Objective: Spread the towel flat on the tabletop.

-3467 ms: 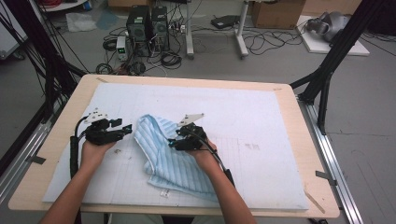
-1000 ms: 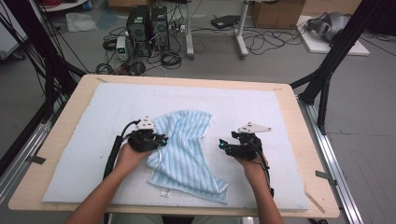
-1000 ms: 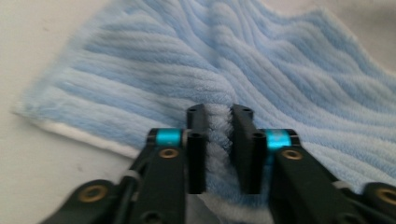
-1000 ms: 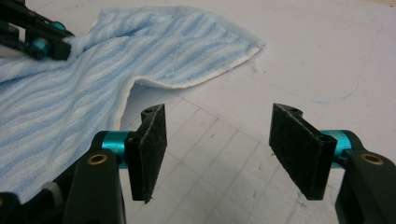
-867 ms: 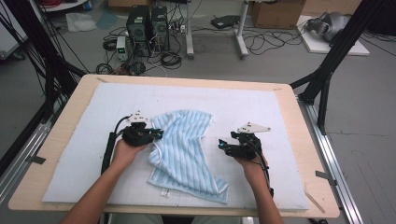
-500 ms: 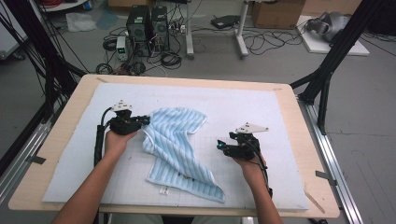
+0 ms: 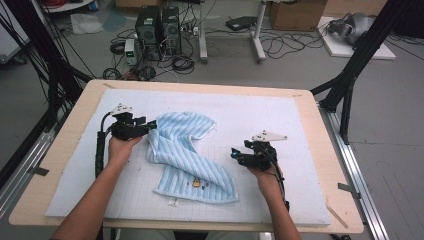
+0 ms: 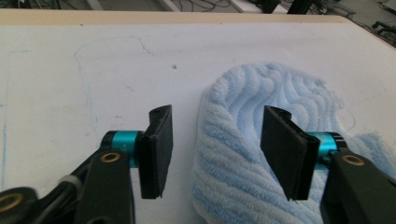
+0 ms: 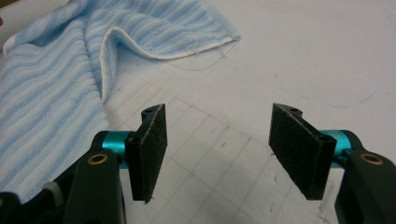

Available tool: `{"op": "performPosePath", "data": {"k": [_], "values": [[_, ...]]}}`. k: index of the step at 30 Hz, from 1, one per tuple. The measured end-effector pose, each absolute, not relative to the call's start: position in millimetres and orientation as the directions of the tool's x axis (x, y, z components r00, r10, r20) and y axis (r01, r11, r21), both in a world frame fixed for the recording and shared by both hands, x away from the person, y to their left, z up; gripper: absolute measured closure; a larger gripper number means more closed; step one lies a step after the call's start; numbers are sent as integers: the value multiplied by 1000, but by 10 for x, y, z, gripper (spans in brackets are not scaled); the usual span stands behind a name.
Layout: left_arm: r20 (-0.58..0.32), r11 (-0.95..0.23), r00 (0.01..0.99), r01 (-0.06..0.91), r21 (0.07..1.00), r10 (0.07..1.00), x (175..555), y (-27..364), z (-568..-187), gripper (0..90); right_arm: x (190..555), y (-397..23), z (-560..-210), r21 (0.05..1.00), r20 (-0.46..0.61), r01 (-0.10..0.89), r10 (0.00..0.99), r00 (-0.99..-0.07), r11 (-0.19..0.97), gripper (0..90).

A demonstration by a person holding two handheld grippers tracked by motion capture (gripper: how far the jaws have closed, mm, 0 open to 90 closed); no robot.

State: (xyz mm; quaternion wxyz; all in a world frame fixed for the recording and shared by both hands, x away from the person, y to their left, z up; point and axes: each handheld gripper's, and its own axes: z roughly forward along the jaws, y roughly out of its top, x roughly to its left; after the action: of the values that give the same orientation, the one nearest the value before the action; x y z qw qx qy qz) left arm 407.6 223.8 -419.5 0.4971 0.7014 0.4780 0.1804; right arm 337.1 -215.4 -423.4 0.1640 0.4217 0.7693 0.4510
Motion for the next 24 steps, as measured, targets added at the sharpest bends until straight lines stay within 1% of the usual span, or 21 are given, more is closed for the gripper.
{"op": "performPosePath", "data": {"k": [2,6,7,10,12,16,17,18,20,21,22,23,24], "values": [[-224,-40,481,478,877,847,4040,2275,-4159,410,3392,-2109,-4233,830,133,504,792,-596,240,369],[-221,-38,489,464,885,844,3979,2339,-4111,402,3497,-1895,-4232,825,138,502,771,-622,257,374],[-210,-53,496,463,885,843,3953,2351,-4108,402,3524,-1839,-4233,825,142,503,765,-628,259,375],[-200,-71,509,465,883,837,3893,2373,-4119,400,3649,-1568,-4246,815,146,504,742,-655,285,377],[-198,-77,516,463,883,833,3846,2386,-4130,378,3740,-1333,-4267,805,146,504,718,-680,314,384],[-183,-90,526,451,888,830,3736,2415,-4187,383,3898,-939,-4334,776,146,510,681,-717,371,407],[-183,-90,526,451,888,830,3736,2415,-4187,383,3898,-939,-4334,776,146,510,681,-717,371,407],[-181,-93,528,449,889,830,3698,2446,-4220,382,3958,-774,-4391,752,141,520,672,-727,404,414],[-184,-90,530,450,889,828,3673,2484,-4238,381,3989,-646,-4461,735,116,513,662,-740,444,466],[-185,-88,528,450,889,829,3663,2500,-4244,380,3987,-607,-4472,732,71,492,666,-743,471,549],[-190,-82,527,451,889,828,3654,2512,-4249,378,3986,-601,-4452,729,38,478,668,-743,490,721],[-194,-75,523,449,890,830,3647,2520,-4254,377,3990,-612,-4433,725,23,477,673,-739,498,812],[-198,-73,525,450,890,828,3638,2531,-4256,375,3993,-626,-4416,726,-18,458,681,-732,512,863]]}}
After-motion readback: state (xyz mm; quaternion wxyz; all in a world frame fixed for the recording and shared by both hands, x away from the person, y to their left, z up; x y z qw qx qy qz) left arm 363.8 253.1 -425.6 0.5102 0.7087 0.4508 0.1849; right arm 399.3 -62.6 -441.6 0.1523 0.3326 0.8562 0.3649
